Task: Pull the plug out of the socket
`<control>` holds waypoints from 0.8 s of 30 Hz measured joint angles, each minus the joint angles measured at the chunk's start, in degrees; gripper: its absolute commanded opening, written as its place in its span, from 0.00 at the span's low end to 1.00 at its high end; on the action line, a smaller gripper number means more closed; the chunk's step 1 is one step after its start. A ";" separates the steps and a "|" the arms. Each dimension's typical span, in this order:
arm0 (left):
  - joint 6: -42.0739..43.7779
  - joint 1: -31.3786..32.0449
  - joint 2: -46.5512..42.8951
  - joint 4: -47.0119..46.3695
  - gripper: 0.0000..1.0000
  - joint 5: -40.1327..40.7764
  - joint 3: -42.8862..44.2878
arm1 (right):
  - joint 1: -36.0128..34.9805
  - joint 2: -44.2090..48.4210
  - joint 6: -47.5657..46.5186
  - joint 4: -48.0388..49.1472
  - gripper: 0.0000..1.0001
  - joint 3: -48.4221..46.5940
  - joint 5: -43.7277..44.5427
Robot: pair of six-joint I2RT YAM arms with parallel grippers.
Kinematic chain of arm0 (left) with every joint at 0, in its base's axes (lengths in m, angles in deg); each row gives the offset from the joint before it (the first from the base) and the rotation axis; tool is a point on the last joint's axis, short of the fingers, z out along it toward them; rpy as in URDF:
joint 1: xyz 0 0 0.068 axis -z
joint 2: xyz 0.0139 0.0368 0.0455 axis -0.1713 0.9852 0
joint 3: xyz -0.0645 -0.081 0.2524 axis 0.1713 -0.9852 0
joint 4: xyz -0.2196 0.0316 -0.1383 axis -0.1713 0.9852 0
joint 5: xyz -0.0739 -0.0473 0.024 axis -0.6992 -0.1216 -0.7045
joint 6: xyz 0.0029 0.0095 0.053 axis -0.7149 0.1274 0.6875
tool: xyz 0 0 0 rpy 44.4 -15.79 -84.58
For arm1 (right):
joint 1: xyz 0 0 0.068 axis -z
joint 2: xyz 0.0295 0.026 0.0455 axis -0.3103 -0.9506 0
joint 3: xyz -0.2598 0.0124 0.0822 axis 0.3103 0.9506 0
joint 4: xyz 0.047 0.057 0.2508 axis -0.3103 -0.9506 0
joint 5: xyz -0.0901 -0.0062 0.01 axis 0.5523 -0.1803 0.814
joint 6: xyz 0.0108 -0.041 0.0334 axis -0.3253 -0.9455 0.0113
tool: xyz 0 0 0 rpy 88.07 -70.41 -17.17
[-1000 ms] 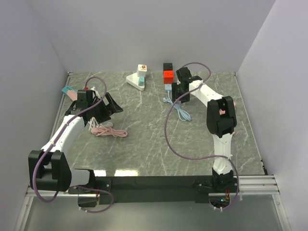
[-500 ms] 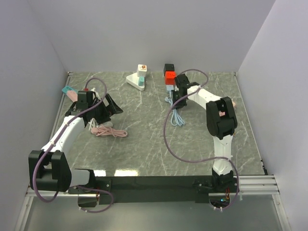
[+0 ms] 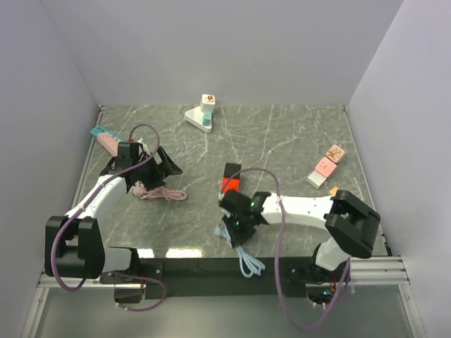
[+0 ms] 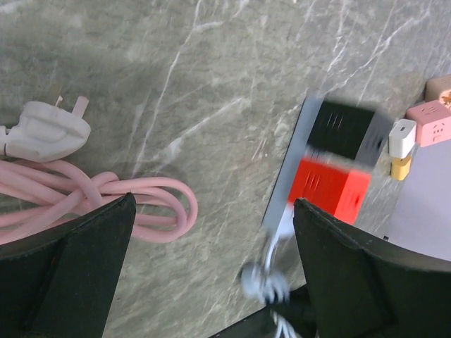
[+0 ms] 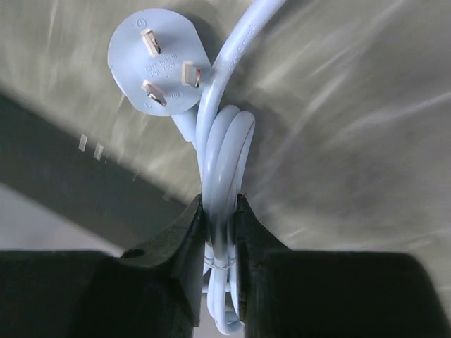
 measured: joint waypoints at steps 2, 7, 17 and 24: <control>0.09 0.00 0.39 -0.70 0.99 -0.17 -0.85 | -5.09 1.14 2.64 -1.18 0.51 0.79 -0.48; 0.11 0.00 0.90 -1.40 0.99 -0.44 -2.29 | -6.75 1.57 6.64 -6.62 0.91 -2.95 1.90; 0.37 0.00 0.50 -1.18 0.99 0.31 -2.32 | 5.44 0.55 7.26 -12.48 0.95 -29.55 13.31; 0.11 0.00 0.37 -1.42 1.00 0.28 -2.32 | 14.88 -14.38 7.69 -18.12 0.95 -44.46 21.16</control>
